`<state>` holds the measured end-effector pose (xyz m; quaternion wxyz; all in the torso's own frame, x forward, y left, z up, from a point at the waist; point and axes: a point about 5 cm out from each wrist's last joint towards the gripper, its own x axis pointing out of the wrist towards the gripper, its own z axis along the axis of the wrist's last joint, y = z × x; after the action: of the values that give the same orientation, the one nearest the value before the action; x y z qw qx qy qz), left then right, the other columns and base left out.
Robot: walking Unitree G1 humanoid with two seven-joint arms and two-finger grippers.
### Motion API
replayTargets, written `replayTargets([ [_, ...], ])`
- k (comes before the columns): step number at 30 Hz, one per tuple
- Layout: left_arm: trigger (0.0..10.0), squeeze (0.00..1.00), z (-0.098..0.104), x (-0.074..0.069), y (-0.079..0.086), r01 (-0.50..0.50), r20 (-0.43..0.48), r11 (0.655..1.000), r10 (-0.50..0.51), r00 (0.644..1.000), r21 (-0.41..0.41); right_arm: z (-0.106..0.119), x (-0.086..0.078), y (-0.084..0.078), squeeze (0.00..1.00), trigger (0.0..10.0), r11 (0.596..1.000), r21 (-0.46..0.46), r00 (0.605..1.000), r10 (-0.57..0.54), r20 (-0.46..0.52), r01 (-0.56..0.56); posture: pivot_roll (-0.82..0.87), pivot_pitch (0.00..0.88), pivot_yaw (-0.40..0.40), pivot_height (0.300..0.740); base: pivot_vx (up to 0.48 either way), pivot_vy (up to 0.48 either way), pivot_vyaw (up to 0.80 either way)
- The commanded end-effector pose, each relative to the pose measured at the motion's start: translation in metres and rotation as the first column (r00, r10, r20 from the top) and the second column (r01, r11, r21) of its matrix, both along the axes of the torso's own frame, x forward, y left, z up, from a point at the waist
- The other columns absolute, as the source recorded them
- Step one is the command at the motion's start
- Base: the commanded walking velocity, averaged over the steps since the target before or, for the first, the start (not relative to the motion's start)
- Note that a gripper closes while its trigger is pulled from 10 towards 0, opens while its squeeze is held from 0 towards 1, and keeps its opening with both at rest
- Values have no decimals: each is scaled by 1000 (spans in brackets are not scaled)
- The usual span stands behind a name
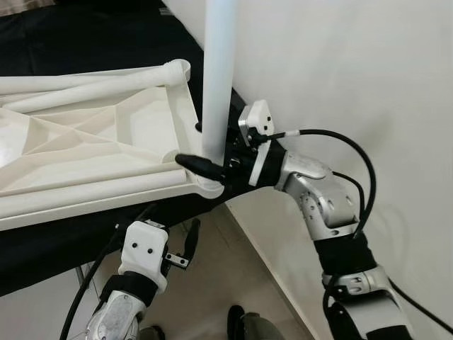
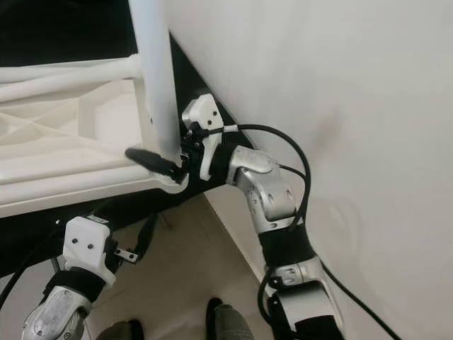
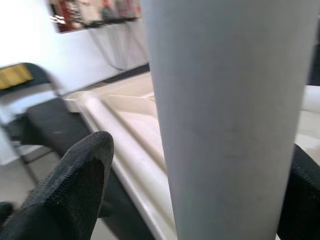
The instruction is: Building children table
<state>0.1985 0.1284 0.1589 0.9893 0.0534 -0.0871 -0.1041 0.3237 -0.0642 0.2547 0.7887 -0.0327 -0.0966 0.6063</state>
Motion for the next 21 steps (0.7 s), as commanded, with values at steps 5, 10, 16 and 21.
replayTargets([
  [5,10000,0,-6,-2,-1,-1,-21,1000,1,1000,-9,-5,-4,-8,0,6392,978,-34,978,204,-50,-205,71,225,-93,740,0,0,0],
  [10,10000,0,-6,-4,-1,-2,-23,1000,2,1000,-9,-6,-4,-9,0,0,975,-16,973,220,-62,-222,73,225,-92,740,0,0,0],
  [16,10000,0,-6,-4,-1,-2,-23,1000,2,1000,-9,-18,16,-2,0,0,997,-19,995,-74,-69,73,72,229,-90,740,0,0,0],
  [21,10000,0,-6,-4,0,-3,-22,1000,3,1000,-8,-41,27,-4,0,0,906,-46,898,-424,-120,421,72,238,-87,740,0,0,0],
])
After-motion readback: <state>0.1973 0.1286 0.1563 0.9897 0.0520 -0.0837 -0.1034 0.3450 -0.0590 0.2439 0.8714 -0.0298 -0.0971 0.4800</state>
